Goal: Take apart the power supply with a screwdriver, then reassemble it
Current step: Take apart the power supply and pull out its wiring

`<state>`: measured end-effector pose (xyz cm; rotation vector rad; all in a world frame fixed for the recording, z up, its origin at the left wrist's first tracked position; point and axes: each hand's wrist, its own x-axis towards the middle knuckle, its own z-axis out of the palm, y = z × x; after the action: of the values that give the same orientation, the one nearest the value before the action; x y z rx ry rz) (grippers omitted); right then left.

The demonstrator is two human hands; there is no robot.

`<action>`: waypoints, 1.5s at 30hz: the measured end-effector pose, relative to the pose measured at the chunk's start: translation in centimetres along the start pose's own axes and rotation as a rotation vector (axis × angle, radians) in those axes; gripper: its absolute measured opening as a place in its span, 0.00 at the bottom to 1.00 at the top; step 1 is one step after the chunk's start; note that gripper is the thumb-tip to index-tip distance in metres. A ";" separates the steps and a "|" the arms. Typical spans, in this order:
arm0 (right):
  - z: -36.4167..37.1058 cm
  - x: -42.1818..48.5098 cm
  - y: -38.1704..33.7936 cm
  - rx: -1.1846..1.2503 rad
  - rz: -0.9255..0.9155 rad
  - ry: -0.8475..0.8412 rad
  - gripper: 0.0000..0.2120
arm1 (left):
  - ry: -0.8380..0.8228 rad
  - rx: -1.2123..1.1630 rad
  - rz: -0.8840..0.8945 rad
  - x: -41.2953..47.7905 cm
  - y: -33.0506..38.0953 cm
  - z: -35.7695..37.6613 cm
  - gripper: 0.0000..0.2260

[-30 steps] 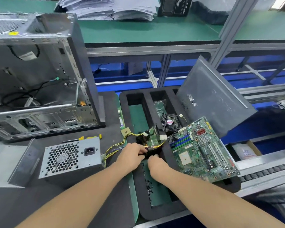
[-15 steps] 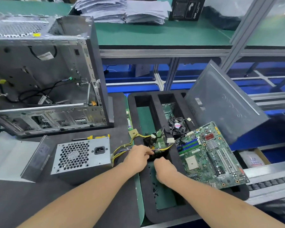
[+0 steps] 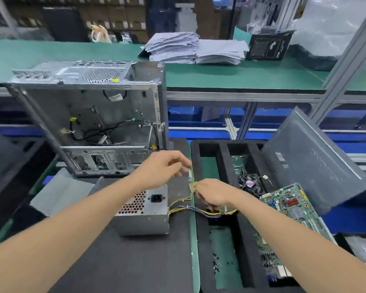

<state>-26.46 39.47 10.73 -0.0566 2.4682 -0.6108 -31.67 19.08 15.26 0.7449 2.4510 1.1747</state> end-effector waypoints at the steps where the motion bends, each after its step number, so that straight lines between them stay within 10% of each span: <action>1: -0.3 0.3 -1.0 0.035 -0.036 0.056 0.12 | 0.025 0.022 -0.033 -0.6 -0.9 -1.8 0.13; 8: 0.0 3.0 -9.1 0.142 -0.170 0.379 0.08 | -0.195 0.296 -0.262 -3.6 -8.7 -7.3 0.07; 19: 4.9 4.0 -12.2 0.409 -0.123 0.708 0.07 | -0.407 0.055 -0.204 -2.3 -11.9 -6.4 0.09; 45: 6.5 4.1 -10.6 0.519 -0.192 0.641 0.09 | -0.266 -0.352 -0.463 -2.6 -11.7 -5.3 0.07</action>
<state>-27.18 26.60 8.48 0.1280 2.8206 -1.5326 -35.88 8.11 9.38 0.1977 1.9746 1.1832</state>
